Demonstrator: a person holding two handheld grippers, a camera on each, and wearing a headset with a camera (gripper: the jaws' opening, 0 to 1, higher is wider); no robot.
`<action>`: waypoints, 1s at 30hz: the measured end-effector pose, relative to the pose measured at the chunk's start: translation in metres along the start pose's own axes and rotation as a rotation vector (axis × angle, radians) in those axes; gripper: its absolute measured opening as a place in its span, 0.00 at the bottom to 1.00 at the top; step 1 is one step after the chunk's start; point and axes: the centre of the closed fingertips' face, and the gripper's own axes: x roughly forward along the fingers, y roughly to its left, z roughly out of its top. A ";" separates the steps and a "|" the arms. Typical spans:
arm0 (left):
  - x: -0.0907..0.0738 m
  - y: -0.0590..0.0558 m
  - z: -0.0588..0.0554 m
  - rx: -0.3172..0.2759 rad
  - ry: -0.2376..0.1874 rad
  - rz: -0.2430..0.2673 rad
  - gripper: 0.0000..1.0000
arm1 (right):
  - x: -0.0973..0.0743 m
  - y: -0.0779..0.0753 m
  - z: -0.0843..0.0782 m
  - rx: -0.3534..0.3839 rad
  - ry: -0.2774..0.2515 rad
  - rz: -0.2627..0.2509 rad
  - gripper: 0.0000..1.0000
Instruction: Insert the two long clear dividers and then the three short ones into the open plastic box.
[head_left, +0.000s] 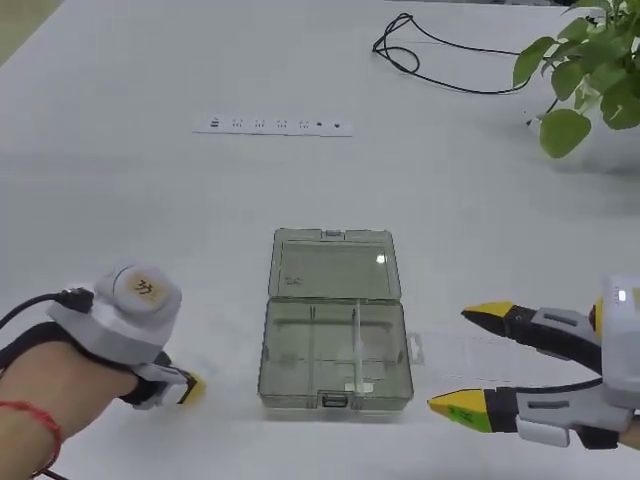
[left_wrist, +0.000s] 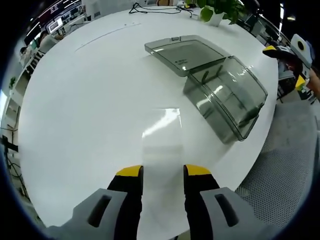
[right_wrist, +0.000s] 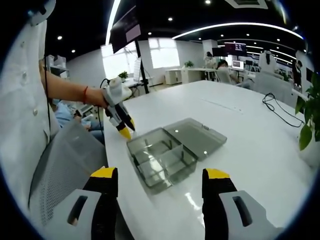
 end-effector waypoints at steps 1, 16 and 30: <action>0.000 0.000 0.000 -0.002 -0.002 0.000 0.30 | 0.000 0.000 0.001 -0.001 0.001 0.000 0.69; -0.025 -0.010 0.013 -0.129 -0.143 -0.057 0.30 | -0.001 0.000 0.009 -0.013 0.002 0.002 0.68; -0.057 -0.027 0.048 -0.231 -0.328 -0.151 0.30 | 0.006 0.009 0.028 -0.002 -0.005 0.004 0.67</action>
